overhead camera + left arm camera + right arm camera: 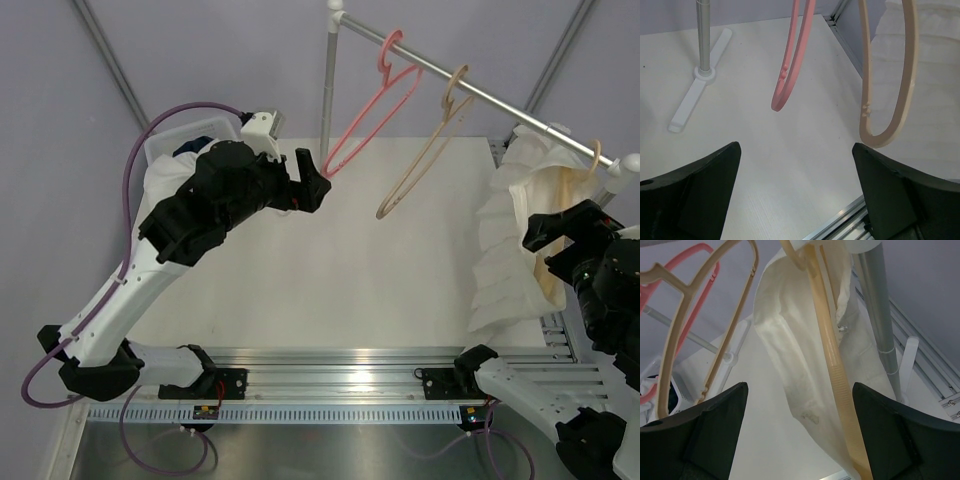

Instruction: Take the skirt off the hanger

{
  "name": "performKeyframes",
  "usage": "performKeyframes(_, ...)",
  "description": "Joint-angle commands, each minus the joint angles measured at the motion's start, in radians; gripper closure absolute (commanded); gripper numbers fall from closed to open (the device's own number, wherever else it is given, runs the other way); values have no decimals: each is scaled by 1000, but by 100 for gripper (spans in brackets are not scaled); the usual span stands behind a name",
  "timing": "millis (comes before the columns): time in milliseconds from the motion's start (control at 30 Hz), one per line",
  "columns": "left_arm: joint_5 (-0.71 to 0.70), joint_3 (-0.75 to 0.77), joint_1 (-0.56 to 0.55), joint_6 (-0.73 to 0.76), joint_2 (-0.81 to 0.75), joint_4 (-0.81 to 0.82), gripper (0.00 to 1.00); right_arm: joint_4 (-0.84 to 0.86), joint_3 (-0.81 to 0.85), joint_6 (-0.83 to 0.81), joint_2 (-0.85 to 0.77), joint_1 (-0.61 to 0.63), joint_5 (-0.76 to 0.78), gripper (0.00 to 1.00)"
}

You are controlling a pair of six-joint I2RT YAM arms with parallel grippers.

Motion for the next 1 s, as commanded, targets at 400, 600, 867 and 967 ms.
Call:
performKeyframes(400,63,82,14,77,36,-24,1,-262,-130,48,-120,-6,98,7)
performKeyframes(600,88,118,16,59,47,-52,1,-140,-232,-38,-102,-5,85,10)
performKeyframes(867,91,185,16,39,65,-99,1,52,-254,-171,-41,-6,86,31)
performKeyframes(967,83,175,16,31,55,-111,1,108,-260,-222,-33,-6,74,41)
